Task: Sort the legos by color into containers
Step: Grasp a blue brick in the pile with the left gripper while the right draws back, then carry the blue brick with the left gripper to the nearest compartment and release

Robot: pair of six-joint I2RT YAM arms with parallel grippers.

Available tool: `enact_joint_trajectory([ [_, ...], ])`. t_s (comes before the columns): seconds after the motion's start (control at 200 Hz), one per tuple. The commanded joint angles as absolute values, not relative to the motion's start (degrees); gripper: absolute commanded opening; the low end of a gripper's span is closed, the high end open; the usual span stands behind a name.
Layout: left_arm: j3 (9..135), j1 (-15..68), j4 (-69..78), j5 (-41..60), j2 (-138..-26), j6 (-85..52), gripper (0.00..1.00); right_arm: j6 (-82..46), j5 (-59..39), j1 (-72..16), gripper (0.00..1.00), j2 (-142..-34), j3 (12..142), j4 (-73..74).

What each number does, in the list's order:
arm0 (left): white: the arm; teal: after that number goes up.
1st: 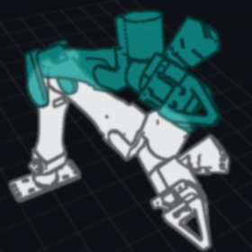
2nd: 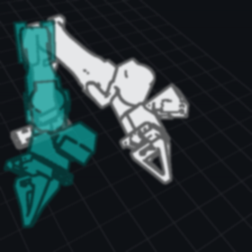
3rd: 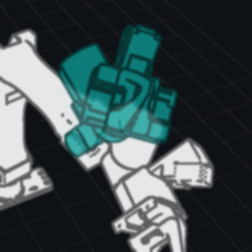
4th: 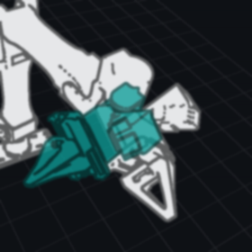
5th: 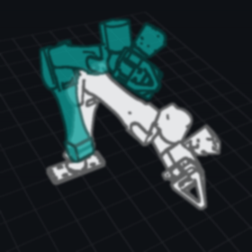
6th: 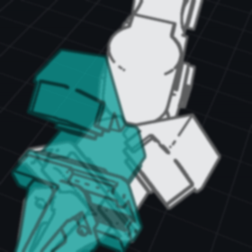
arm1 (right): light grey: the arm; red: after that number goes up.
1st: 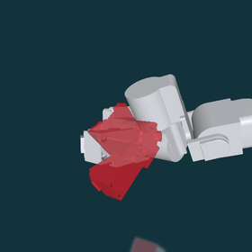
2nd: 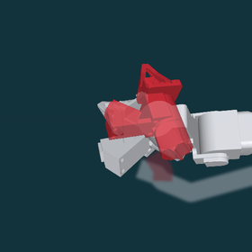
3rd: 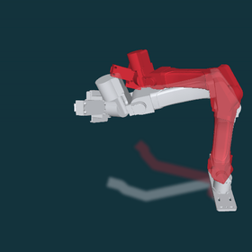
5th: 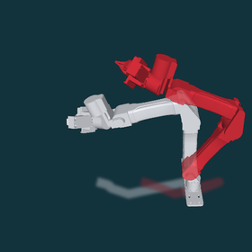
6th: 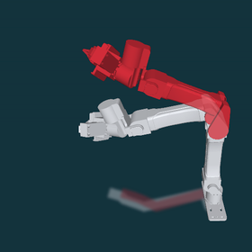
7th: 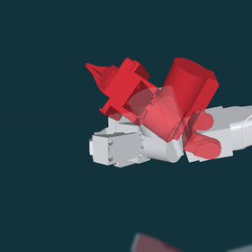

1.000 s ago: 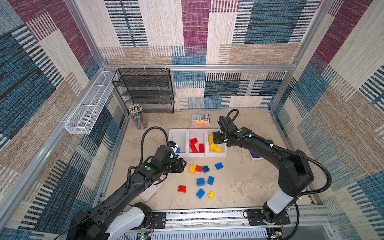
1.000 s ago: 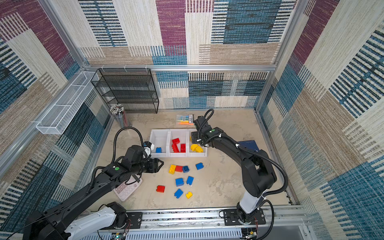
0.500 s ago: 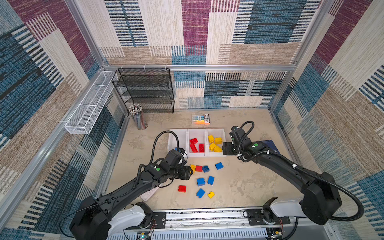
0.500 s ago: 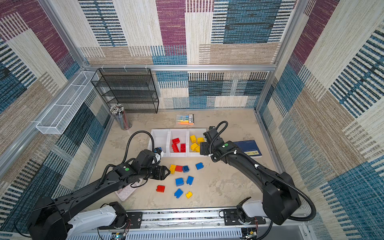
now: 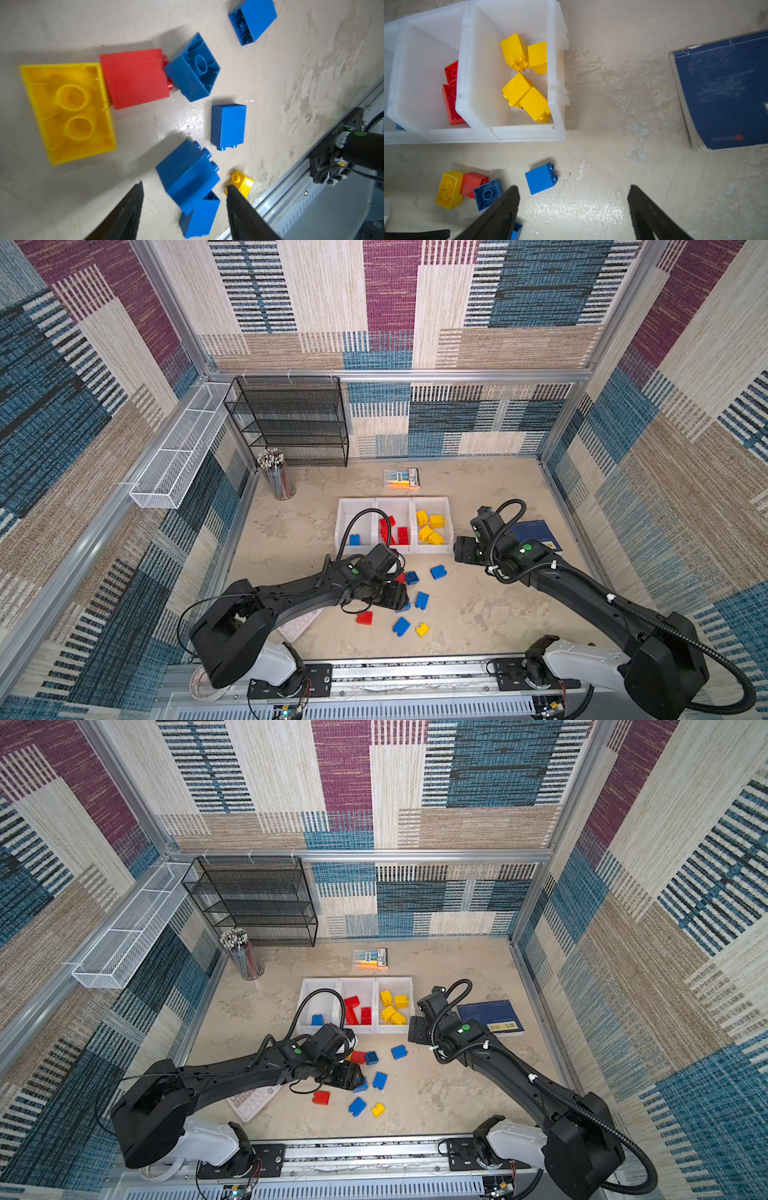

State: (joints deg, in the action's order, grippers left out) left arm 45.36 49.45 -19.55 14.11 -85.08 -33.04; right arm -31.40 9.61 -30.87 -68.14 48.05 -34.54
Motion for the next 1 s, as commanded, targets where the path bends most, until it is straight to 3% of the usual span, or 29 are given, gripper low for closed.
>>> enact_joint_trajectory([
  [0.0, 48.08, 50.63, -19.9, 14.9, -87.9, -32.58, 0.67, -32.34, 9.93, -30.88, 0.85, -67.81, 47.73, -34.28],
  [0.576, 57.69, 56.49, -30.28, 7.21, -96.54, -25.58, 0.66, -32.18, 9.66, -30.67, 0.86, -67.32, 46.08, -33.93],
  [0.997, 58.41, 56.88, -30.2, 6.72, -97.69, -25.75, 0.49, -32.37, 9.49, -30.55, 0.86, -65.65, 44.92, -34.19],
])
